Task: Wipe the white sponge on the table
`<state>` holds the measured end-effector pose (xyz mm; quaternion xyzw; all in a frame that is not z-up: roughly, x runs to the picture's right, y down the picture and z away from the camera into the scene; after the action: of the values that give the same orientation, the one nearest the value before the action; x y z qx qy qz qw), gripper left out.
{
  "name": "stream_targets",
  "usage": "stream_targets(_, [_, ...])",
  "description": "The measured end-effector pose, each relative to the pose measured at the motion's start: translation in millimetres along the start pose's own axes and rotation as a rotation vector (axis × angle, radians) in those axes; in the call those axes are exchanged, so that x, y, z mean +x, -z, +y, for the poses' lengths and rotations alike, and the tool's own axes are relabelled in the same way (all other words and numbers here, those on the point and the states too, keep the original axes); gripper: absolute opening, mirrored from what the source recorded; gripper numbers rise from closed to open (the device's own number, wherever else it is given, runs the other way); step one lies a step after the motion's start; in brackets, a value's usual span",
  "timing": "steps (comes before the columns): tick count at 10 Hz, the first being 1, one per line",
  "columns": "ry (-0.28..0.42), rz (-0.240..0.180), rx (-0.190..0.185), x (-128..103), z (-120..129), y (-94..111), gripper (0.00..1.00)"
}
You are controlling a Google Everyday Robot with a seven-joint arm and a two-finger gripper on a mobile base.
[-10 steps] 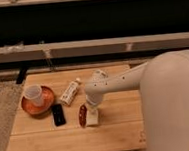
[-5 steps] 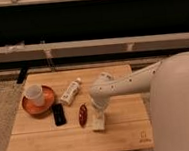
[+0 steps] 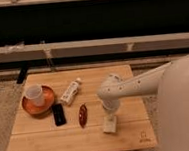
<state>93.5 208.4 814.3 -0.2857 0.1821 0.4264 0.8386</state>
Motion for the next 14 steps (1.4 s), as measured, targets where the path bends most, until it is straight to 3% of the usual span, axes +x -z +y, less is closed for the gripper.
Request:
stream_targets(3, [-0.038, 0.014, 0.038, 2, -44, -3, 0.00])
stream_targets(6, [-0.026, -0.009, 0.052, -17, -70, -7, 0.00])
stream_targets(7, [-0.008, -0.028, 0.053, -34, -75, -9, 0.00])
stream_targets(14, [0.035, -0.053, 0.046, -52, -75, -12, 0.00])
